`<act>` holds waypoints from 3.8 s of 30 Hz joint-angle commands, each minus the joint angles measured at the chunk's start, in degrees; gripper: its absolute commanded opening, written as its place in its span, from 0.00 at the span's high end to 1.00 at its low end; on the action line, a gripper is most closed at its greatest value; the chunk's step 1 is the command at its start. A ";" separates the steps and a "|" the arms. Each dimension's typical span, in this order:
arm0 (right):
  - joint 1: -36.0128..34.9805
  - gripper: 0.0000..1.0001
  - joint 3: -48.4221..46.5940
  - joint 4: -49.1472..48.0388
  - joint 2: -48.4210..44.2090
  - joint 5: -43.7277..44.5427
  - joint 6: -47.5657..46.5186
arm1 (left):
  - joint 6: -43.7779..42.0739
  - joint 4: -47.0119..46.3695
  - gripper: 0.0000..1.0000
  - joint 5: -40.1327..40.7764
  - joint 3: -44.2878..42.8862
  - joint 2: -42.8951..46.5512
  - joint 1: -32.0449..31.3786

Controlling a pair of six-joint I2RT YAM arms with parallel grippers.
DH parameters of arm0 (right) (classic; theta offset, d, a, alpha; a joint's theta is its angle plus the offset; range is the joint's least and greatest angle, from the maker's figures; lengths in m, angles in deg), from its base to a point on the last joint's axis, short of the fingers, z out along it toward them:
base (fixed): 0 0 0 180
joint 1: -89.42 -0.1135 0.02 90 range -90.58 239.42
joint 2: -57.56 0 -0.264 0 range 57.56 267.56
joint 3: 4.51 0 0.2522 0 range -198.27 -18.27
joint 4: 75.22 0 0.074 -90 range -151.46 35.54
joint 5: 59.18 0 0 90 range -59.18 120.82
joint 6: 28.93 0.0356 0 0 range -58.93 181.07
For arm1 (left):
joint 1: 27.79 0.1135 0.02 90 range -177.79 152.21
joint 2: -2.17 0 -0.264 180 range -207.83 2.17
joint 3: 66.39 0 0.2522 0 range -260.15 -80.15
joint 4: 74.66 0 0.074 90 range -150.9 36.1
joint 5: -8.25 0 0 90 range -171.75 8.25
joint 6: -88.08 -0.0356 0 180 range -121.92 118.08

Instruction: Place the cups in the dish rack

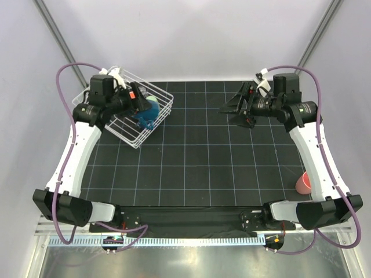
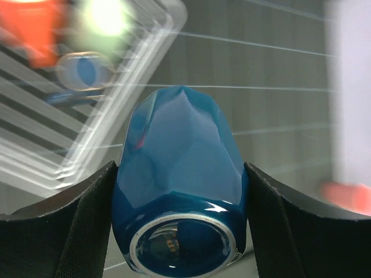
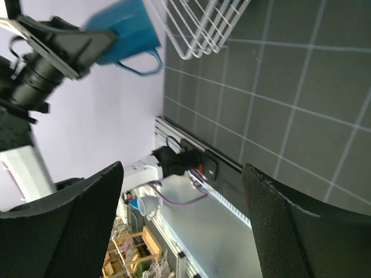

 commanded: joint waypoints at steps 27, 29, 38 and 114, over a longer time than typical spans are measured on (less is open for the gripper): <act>0.26 0.17 2.95 10.66 0.14 4.53 -7.11 | -9.94 4.42 1.00 21.67 -17.20 -30.41 11.55; 0.26 0.17 3.92 10.05 -0.39 4.71 -6.49 | -9.85 6.18 1.00 22.82 -19.58 -32.09 11.55; 0.26 0.17 4.01 12.15 -1.44 7.51 -7.37 | -7.83 7.15 1.00 23.44 -20.99 -36.93 11.64; 39.29 0.24 29.93 9.01 -1.80 62.97 -8.42 | 0.08 2.41 0.01 0.85 5.20 -0.81 -6.38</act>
